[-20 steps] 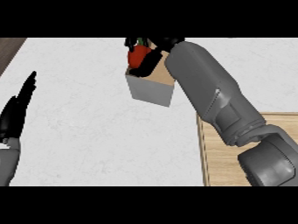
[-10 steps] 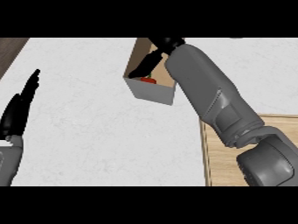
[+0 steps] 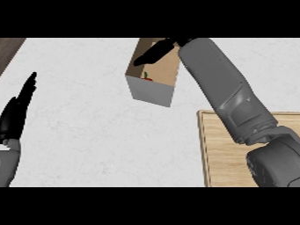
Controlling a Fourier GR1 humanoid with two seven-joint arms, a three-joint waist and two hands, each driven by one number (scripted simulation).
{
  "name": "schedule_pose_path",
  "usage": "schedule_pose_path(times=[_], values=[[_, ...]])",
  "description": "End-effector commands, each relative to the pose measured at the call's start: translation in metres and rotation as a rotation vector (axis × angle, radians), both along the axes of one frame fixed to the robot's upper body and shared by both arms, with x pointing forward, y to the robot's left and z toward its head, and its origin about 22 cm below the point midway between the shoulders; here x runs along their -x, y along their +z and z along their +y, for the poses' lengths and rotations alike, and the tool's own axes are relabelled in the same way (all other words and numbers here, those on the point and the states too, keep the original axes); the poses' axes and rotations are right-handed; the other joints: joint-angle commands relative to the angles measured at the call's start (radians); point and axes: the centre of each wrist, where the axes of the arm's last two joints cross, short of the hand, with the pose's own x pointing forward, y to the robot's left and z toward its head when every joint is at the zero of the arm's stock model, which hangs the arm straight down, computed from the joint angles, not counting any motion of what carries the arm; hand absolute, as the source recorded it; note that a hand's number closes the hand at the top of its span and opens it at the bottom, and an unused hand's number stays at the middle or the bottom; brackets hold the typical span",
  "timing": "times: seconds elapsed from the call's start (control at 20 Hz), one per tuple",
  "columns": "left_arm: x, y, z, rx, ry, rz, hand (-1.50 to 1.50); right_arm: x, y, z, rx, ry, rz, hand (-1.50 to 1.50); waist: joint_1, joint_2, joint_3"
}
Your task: Pick the bell pepper from the tray and place it in the cardboard box
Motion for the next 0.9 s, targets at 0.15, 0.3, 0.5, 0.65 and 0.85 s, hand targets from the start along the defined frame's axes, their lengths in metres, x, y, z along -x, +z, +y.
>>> schedule_pose_path(times=[0.15, 0.3, 0.5, 0.65, 0.85], values=[[-0.008, 0.006, -0.009, 0.018, 0.016, -0.011, 0.0, -0.016, 0.022, -0.077, -0.148, -0.016, 0.044, -1.5, -0.017, 0.003, 0.001], [0.002, -0.002, -0.003, 0.005, 0.014, -0.011, 0.0, -0.018, 0.03, -0.107, -0.155, -0.079, 0.052, -1.5, -0.006, 0.003, 0.001], [-0.001, -0.003, -0.005, 0.011, 0.015, -0.008, 0.0, -0.015, 0.021, -0.153, -0.146, -0.118, 0.049, -1.5, -0.01, 0.011, 0.002], [-0.001, 0.007, -0.002, -0.006, -0.012, -0.035, 0.0, -0.012, 0.022, -0.183, -0.116, -0.152, 0.038, -1.5, 0.008, 0.017, 0.003], [-0.003, 0.006, -0.004, -0.006, -0.009, -0.028, 0.0, -0.006, 0.03, -0.218, -0.101, -0.149, 0.019, -1.5, 0.018, 0.027, 0.004]])
